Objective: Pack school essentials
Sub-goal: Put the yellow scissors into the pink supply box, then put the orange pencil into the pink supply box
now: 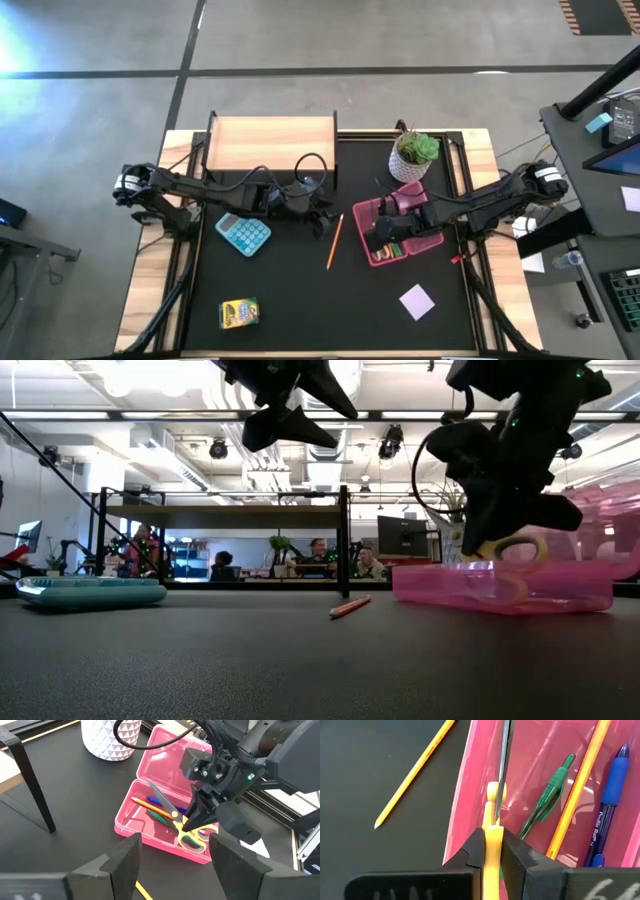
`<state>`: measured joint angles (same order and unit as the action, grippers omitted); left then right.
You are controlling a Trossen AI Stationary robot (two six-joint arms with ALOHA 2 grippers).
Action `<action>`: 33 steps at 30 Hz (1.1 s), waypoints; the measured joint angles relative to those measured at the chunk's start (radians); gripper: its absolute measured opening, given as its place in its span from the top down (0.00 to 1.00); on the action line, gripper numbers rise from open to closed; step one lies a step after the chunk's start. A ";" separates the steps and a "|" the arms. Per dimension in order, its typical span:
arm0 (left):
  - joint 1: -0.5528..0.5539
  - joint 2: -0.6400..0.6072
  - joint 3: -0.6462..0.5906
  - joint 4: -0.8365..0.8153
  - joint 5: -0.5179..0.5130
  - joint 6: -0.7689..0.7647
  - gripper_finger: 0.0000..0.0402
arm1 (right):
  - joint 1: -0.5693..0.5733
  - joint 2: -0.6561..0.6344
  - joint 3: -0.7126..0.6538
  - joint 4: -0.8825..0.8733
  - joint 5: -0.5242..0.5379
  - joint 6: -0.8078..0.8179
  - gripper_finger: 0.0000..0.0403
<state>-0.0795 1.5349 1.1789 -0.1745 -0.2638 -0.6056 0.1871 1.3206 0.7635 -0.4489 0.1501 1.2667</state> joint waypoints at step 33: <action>-0.032 0.137 -0.027 -0.002 0.002 -0.230 0.47 | 0.000 -0.016 0.187 -0.213 0.034 -0.162 0.53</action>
<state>-0.1119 1.6716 1.1518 -0.1769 -0.2618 -0.8359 0.1871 1.3041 0.9506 -0.6623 0.1840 1.1044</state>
